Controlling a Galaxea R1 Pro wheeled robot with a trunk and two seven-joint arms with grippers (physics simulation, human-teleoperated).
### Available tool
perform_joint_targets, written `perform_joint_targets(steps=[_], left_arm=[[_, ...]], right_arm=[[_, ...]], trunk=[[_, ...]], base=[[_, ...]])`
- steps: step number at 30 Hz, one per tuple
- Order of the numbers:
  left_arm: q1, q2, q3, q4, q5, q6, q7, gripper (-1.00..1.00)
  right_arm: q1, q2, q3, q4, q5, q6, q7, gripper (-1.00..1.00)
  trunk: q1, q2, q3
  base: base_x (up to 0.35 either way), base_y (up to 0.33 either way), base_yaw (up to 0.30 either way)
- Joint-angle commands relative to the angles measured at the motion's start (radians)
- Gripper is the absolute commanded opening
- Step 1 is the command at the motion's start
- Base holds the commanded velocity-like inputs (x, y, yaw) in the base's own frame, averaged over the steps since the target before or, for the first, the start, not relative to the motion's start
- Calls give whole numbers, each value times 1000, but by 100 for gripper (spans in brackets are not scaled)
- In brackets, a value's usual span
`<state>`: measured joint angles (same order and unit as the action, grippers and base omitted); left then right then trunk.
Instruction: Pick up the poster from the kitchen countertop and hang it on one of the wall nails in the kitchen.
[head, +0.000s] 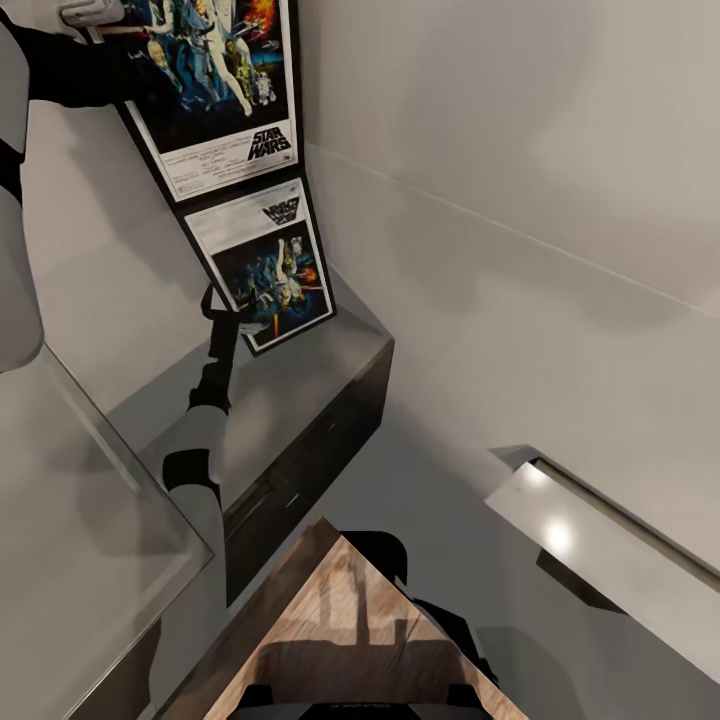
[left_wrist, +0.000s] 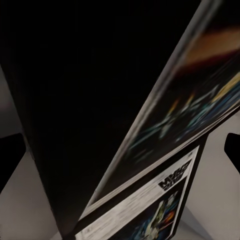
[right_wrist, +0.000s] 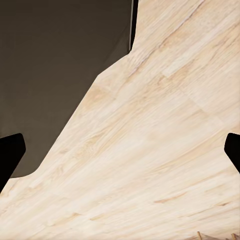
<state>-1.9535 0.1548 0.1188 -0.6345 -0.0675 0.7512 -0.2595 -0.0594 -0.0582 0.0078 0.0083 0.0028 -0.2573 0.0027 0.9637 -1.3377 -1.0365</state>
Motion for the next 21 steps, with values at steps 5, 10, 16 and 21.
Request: perform_joint_targets(steps=[5,10,16,21], left_arm=[[0,3,4,-1,-5,5,-9,100],[0,4,4,0,-4,6,-10,100],[0,5,4,0,-3,8,-27,-100],[0,6,5,-2,-4,7,-86,-100]], right_arm=[[0,0,0,1,0,-3,0,100],[0,0,0,1,0,-3,0,100],[0,0,0,1,0,-3,0,100],[0,0,0,1,0,-3,0,100]], trunk=[[0,0,0],[0,0,0],[0,0,0],[0,0,0]], base=[[0,0,0],[0,0,0],[0,0,0],[0,0,0]])
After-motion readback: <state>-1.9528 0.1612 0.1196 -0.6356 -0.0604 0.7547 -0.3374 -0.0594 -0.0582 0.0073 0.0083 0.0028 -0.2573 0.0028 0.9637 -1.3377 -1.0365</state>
